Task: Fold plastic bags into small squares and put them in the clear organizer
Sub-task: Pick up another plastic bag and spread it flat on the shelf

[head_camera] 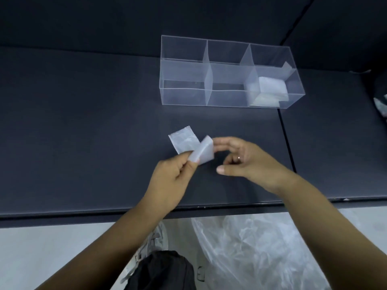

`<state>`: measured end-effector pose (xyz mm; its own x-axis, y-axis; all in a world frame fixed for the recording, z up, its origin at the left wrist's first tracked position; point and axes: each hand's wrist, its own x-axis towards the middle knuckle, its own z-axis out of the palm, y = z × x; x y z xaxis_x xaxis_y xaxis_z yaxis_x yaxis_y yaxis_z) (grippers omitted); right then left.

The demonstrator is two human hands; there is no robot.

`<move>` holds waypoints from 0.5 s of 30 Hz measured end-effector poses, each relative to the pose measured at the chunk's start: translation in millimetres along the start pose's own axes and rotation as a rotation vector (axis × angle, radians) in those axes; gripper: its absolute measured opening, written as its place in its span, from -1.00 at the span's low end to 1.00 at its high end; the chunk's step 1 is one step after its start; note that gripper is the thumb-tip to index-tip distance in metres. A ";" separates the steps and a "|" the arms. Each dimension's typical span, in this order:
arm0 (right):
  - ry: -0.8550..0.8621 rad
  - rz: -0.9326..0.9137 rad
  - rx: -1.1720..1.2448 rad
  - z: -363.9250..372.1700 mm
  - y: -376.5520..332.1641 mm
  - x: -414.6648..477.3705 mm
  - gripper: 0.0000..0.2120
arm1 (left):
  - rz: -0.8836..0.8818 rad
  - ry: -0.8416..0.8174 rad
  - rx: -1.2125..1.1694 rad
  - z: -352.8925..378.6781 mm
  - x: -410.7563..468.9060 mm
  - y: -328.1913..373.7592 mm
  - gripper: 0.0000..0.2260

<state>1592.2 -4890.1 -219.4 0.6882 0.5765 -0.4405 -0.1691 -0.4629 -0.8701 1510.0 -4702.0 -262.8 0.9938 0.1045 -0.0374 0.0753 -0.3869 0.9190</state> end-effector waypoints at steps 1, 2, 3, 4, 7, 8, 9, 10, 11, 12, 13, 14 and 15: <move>0.034 0.012 0.007 5.2 1.5 6.7 -0.56 | -0.055 0.006 -0.051 -1.8 4.4 0.4 -0.82; 0.068 0.019 0.022 9.9 1.5 13.5 -0.63 | -0.110 0.012 -0.089 -3.1 8.8 0.1 -0.80; 0.098 0.026 0.039 14.2 0.8 19.8 -0.71 | -0.164 0.013 -0.114 -4.0 13.1 -1.0 -0.77; 0.134 0.037 0.053 17.5 0.1 25.2 -0.79 | -0.209 0.010 -0.138 -4.8 17.1 -2.1 -0.75; 0.267 0.088 0.052 23.7 0.3 37.3 -0.95 | -0.314 0.025 -0.232 -5.4 26.1 -1.6 -0.78; 0.298 0.105 0.050 25.3 0.4 40.1 -0.96 | -0.343 0.041 -0.280 -5.8 28.5 -1.3 -0.79; 0.319 0.120 0.051 26.6 0.2 42.3 -0.96 | -0.364 0.065 -0.322 -7.0 30.2 -0.9 -0.80; 0.334 0.137 0.053 27.8 -0.5 44.1 -0.96 | -0.375 0.102 -0.344 -8.2 31.2 -0.8 -0.79; 0.347 0.156 0.052 28.4 -1.3 45.8 -0.96 | -0.364 0.155 -0.326 -9.8 30.7 -0.6 -0.76; 0.360 0.170 0.044 28.9 -2.0 47.3 -0.95 | -0.322 0.216 -0.251 -11.5 29.1 -0.5 -0.71; 0.375 0.178 0.032 29.5 -2.1 48.9 -0.94 | -0.249 0.278 -0.125 -12.8 26.8 -0.7 -0.67; 0.391 0.185 0.021 30.5 -2.0 50.4 -0.92 | -0.153 0.338 0.023 -13.8 24.4 -0.8 -0.66; 0.410 0.190 0.013 31.9 -1.8 51.8 -0.90 | -0.037 0.383 0.170 -14.4 22.0 -0.5 -0.68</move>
<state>1605.7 -4837.9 -247.8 0.8662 0.1668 -0.4710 -0.3265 -0.5246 -0.7863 1530.7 -4686.3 -258.4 0.8906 0.4416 0.1086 0.1547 -0.5187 0.8408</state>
